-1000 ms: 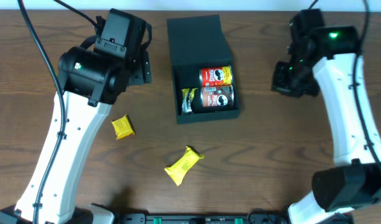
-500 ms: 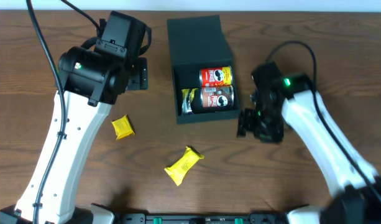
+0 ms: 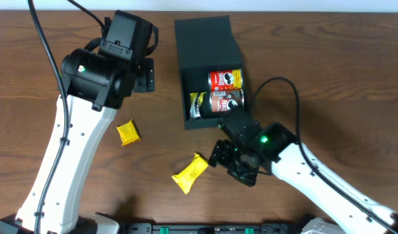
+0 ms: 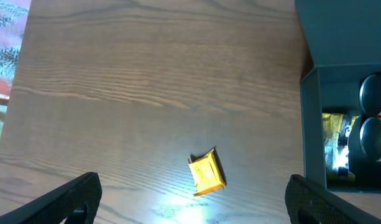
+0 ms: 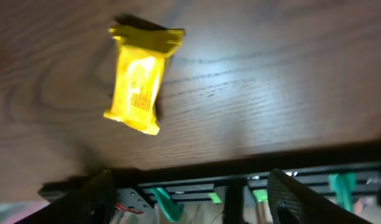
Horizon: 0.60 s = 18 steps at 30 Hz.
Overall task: Pack container
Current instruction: 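Grasp the yellow snack packet on the table with the right gripper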
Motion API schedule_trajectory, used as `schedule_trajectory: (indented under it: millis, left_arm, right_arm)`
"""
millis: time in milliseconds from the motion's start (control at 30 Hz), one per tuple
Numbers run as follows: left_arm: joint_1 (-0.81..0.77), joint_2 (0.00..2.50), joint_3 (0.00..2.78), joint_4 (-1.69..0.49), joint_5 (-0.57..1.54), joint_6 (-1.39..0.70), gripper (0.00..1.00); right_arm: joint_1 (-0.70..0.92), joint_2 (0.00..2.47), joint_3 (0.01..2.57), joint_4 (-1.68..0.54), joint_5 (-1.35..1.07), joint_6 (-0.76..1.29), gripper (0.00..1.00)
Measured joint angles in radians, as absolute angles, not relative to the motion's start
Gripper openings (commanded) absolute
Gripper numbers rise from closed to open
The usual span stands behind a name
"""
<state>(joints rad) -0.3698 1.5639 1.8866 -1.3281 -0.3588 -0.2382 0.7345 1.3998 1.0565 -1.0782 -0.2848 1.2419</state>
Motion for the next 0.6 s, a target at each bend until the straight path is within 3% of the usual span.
schedule_trajectory:
  millis: [367, 600]
  left_arm:
    - [-0.370, 1.564, 1.886, -1.330, -0.400, -0.238, 0.96]
    - [-0.370, 1.564, 1.886, -1.330, -0.404, -0.238, 0.95]
  right_arm:
    - [0.734, 1.673, 1.044, -0.871, -0.435, 1.360, 0.80]
    - [0.741, 1.699, 1.042, -0.790, -0.479, 1.361, 0.80]
